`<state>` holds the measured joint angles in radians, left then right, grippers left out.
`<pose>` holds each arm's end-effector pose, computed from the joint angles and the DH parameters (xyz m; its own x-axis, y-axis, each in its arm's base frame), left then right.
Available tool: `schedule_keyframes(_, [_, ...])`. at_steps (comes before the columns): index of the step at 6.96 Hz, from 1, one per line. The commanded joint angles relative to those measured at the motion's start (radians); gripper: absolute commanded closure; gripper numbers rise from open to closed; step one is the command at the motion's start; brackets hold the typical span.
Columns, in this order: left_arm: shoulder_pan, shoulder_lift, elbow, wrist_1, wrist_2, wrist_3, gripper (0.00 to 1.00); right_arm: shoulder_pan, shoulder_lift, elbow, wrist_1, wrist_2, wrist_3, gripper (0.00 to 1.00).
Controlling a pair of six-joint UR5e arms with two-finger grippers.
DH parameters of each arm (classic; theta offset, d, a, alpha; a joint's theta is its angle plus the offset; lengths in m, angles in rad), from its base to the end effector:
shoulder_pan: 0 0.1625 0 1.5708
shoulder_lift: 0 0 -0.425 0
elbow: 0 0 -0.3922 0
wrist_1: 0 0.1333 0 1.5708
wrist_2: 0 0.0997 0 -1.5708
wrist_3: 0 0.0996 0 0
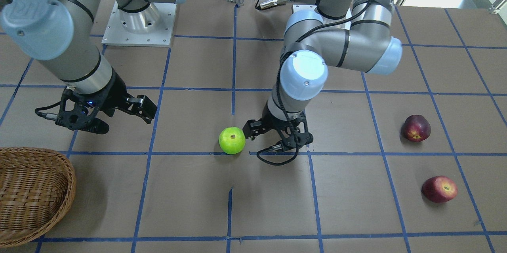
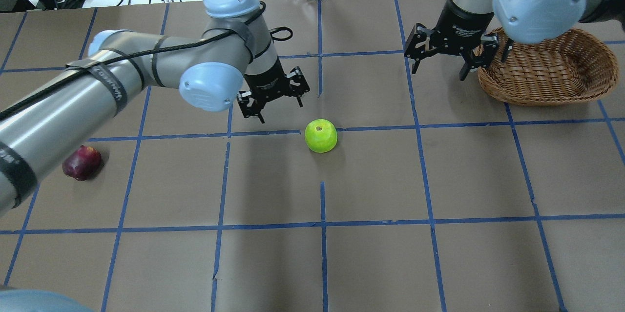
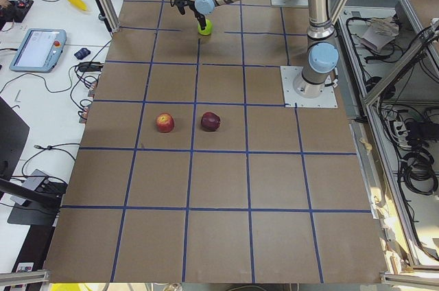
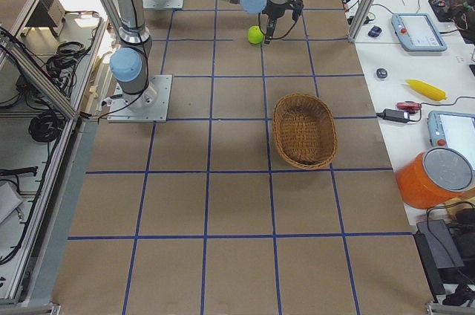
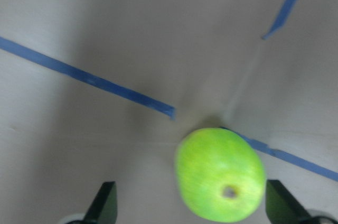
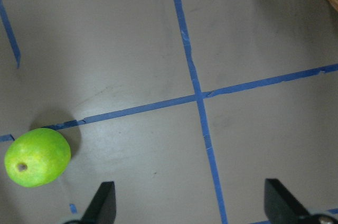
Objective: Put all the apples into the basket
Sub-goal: 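Release the green apple at center and raise the left gripper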
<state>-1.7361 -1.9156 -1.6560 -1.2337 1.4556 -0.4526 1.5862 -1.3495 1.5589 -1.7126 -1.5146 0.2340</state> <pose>-0.2399 -0.5584 0.2912 -0.9544 -0.2919 0.0623 -0.2819 0.9501 0.1335 0.1477 -0.5675 0.3897 -0.9747 0.2200 -0.0388 0.2165 0.9731 0.0787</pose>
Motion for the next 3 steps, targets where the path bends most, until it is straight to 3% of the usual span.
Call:
schedule_keyframes(1, [0.163,0.101,-0.028,-0.142,0.101,0.372,0.0,0.137,0.059,0.0,-0.109,0.001,0.17,0.0])
schedule_keyframes(2, [0.234,0.116,-0.053,-0.139,0.208,0.505,0.0,0.184,0.084,0.0,-0.13,0.004,0.218,0.0])
schedule_keyframes(3, [0.327,0.121,-0.077,-0.126,0.251,0.689,0.0,0.222,0.134,0.001,-0.146,0.002,0.29,0.0])
